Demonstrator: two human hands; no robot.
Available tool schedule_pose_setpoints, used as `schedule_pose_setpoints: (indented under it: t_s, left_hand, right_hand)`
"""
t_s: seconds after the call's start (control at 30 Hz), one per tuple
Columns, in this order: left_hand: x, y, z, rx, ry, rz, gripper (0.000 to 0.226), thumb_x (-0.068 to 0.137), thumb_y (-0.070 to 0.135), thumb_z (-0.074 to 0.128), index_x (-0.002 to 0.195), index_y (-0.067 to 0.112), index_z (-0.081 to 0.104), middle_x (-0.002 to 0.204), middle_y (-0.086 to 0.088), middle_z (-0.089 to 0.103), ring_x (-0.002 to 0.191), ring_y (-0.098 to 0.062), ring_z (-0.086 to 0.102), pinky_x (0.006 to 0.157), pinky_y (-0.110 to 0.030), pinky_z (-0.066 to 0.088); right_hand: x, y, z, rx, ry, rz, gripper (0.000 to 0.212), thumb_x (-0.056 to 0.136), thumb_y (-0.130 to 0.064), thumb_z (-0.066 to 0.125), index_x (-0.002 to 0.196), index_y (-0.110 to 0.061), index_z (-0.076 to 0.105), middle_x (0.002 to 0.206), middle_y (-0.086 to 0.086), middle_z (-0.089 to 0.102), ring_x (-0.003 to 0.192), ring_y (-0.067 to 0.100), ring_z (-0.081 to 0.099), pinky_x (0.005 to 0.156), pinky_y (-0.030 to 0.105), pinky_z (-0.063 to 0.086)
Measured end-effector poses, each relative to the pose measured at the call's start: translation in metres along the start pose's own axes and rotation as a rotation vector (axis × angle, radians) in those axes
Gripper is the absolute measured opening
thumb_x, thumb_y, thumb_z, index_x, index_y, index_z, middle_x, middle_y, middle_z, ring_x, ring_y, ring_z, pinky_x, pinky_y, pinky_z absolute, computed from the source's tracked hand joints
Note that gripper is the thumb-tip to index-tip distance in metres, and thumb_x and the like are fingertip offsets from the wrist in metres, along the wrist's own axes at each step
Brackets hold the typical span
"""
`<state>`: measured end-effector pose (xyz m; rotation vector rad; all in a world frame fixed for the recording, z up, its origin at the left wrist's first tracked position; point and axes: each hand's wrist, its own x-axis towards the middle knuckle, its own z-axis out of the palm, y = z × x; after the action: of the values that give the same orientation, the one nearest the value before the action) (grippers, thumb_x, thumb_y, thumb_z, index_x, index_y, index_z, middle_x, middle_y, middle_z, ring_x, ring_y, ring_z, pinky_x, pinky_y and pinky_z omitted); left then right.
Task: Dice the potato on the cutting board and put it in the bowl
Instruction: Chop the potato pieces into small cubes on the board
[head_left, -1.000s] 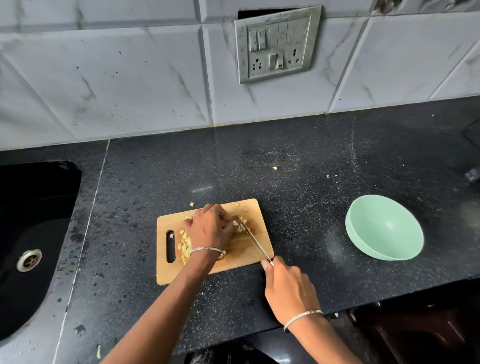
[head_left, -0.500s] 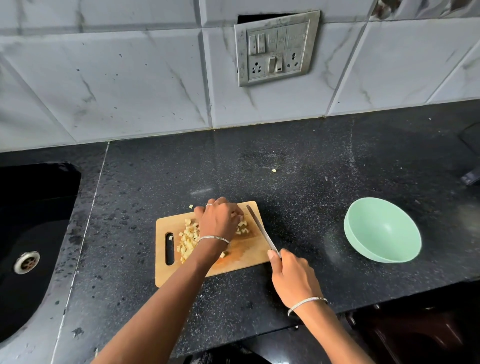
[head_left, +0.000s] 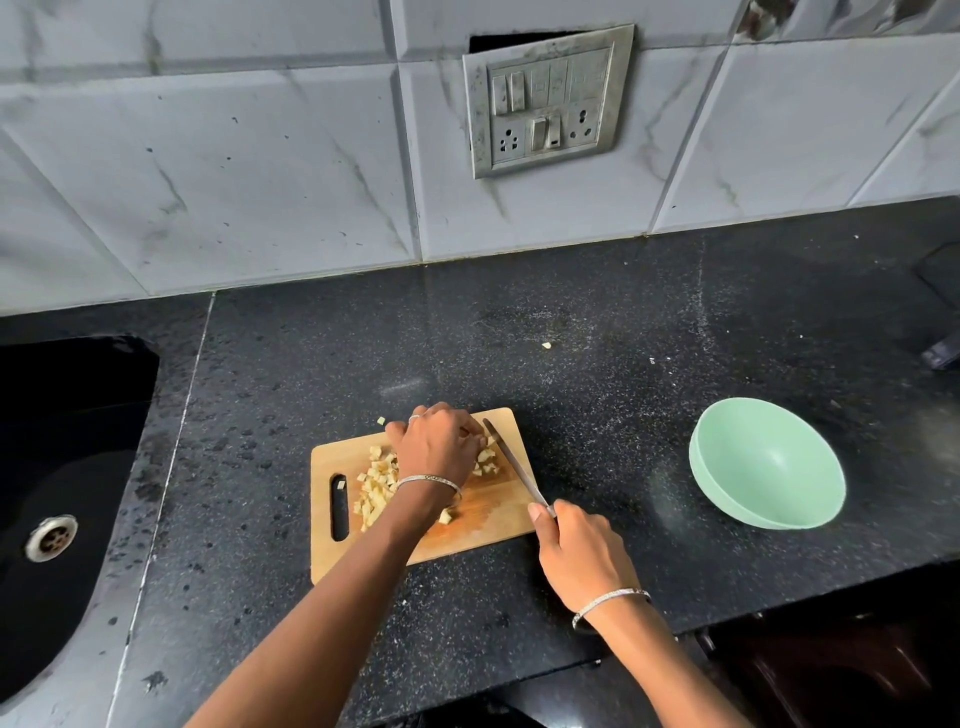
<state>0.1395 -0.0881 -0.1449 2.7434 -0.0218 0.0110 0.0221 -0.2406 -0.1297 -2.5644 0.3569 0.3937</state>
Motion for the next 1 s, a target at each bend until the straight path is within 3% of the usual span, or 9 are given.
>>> schedule_pose_setpoints:
  t_s: [0.3,0.5,0.63,0.83,1.0]
  left_hand:
    - [0.002,0.0,0.004,-0.055,0.005,-0.03,0.009,0.083,0.033,0.066,0.084,0.033,0.074,0.093,0.012,0.068,0.098,-0.017,0.053,0.079,-0.037,0.023]
    - [0.003,-0.001,0.006,-0.059,0.014,-0.066,0.009,0.077,0.029,0.065,0.074,0.03,0.073,0.077,0.01,0.067,0.091,-0.017,0.054,0.082,-0.039,0.025]
    - [0.003,-0.003,0.005,0.0,0.021,-0.083,0.009,0.075,0.029,0.063,0.07,0.028,0.071,0.075,0.01,0.066,0.089,-0.016,0.054,0.083,-0.039,0.025]
    - [0.005,-0.013,0.004,-0.028,0.061,-0.115,0.012,0.08,0.026,0.061,0.073,0.028,0.071,0.087,0.01,0.067,0.095,-0.017,0.057,0.078,-0.037,0.019]
    - [0.002,-0.006,0.002,-0.051,-0.008,-0.034,0.014,0.083,0.032,0.064,0.095,0.035,0.071,0.104,0.011,0.067,0.105,-0.017,0.055,0.084,-0.04,0.026]
  right_hand:
    - [0.007,0.003,-0.005,0.001,-0.06,-0.017,0.039,0.1,-0.051,0.033,0.076,-0.023,0.044,0.09,0.007,0.064,0.082,0.032,0.062,0.067,0.038,0.047]
    - [0.01,-0.007,0.003,-0.192,0.017,-0.048,0.035,0.102,-0.043,0.031,0.105,-0.017,0.054,0.104,0.009,0.065,0.097,0.034,0.064,0.067,0.037,0.044]
    - [0.004,-0.011,0.011,-0.291,0.073,-0.096,0.031,0.104,-0.038,0.03,0.111,-0.015,0.05,0.105,0.009,0.067,0.099,0.032,0.066,0.069,0.039,0.048]
    - [0.005,0.007,0.003,-0.122,-0.068,-0.041,0.034,0.101,-0.048,0.031,0.087,-0.021,0.047,0.1,0.012,0.064,0.095,0.037,0.062,0.065,0.038,0.038]
    - [0.004,0.007,-0.007,-0.011,-0.05,-0.02,0.043,0.099,-0.053,0.032,0.068,-0.024,0.036,0.089,0.008,0.063,0.084,0.035,0.061,0.066,0.039,0.043]
